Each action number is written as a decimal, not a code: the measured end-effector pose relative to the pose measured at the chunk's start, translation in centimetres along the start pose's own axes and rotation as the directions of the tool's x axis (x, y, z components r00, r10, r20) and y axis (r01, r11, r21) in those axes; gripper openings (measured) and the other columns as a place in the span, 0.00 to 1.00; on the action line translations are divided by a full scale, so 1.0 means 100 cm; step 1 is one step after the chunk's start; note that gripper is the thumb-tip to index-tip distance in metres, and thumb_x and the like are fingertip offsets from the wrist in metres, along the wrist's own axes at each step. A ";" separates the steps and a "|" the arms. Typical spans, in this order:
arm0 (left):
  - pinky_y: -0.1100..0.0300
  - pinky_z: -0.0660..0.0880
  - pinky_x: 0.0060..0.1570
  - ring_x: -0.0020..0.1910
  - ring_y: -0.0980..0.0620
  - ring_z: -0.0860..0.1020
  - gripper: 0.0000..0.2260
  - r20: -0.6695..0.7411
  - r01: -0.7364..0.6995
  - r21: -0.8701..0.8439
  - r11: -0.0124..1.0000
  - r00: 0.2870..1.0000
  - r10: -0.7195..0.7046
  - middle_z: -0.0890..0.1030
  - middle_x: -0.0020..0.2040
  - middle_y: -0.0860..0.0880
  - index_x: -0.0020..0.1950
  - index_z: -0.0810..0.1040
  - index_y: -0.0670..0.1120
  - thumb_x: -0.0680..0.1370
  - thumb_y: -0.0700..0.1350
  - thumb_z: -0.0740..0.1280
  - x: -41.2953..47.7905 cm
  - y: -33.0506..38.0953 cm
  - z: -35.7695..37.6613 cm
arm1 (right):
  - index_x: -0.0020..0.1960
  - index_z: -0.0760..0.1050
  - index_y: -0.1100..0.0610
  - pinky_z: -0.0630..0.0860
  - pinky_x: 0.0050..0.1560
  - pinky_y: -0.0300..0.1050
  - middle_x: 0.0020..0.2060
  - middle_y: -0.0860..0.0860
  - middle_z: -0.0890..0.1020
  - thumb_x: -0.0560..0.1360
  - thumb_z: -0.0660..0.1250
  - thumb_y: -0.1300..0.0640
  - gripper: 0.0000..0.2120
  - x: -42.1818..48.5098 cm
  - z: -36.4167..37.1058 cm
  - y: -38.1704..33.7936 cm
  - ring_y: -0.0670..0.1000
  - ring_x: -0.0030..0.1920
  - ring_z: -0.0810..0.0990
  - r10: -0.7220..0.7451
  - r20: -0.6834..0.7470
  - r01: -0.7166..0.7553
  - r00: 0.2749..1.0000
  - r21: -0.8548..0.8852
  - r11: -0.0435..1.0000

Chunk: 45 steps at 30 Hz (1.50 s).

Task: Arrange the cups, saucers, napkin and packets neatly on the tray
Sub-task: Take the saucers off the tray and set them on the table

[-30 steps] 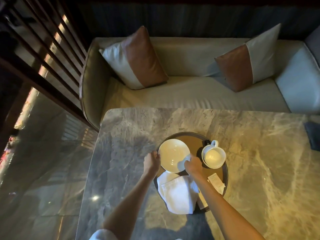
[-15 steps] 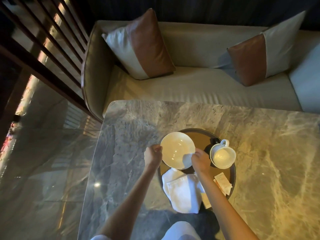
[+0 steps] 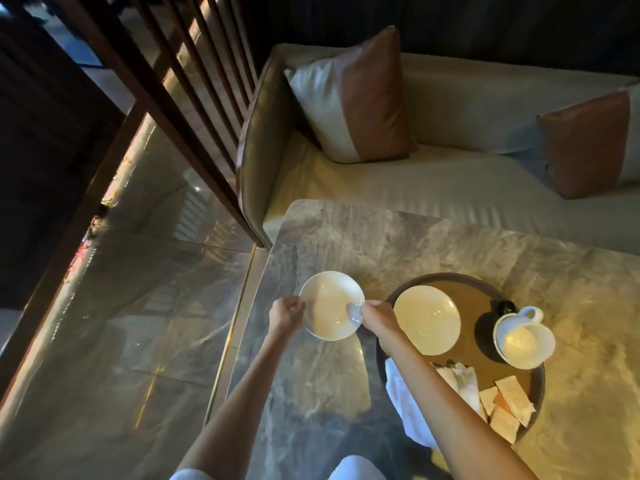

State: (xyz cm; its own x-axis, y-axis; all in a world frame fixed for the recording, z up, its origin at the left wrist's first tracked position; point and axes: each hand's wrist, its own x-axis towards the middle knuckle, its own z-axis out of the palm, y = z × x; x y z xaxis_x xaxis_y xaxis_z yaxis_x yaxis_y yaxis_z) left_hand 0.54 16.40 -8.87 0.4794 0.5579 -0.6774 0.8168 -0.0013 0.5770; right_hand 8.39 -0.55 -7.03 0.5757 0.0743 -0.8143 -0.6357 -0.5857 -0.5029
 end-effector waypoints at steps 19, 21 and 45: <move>0.47 0.69 0.59 0.58 0.39 0.73 0.12 -0.190 -0.279 0.120 0.953 0.936 0.297 0.78 0.57 0.38 0.60 0.76 0.37 0.78 0.35 0.60 -0.032 0.016 0.053 | 0.57 0.82 0.58 0.78 0.52 0.41 0.49 0.52 0.85 0.78 0.61 0.65 0.14 0.004 -0.071 0.043 0.53 0.52 0.82 -0.173 -0.195 0.191 0.965 0.074 0.979; 0.50 0.71 0.56 0.54 0.42 0.75 0.11 -0.085 -0.327 0.095 0.940 0.938 0.335 0.79 0.54 0.40 0.56 0.78 0.39 0.78 0.35 0.59 -0.048 0.029 0.080 | 0.52 0.83 0.56 0.76 0.59 0.47 0.55 0.51 0.85 0.78 0.60 0.66 0.14 0.000 -0.096 0.054 0.54 0.57 0.80 -0.224 -0.277 0.233 0.934 0.000 0.972; 0.50 0.73 0.55 0.59 0.37 0.77 0.17 0.145 -0.228 0.202 0.952 0.969 0.201 0.79 0.61 0.38 0.64 0.73 0.36 0.77 0.35 0.56 -0.086 0.044 0.179 | 0.79 0.59 0.55 0.64 0.72 0.53 0.76 0.54 0.65 0.78 0.58 0.61 0.29 0.019 -0.150 0.103 0.58 0.76 0.64 -0.003 -0.159 0.009 0.987 0.040 0.999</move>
State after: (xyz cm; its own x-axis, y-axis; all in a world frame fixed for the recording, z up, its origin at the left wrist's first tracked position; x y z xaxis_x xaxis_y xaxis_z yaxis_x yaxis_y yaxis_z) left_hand 5.78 -3.23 -8.67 0.6756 0.4195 -0.6063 0.7332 -0.2963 0.6120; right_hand 10.67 -18.50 -9.44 0.6520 -0.0533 -0.7563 -0.6502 -0.5524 -0.5216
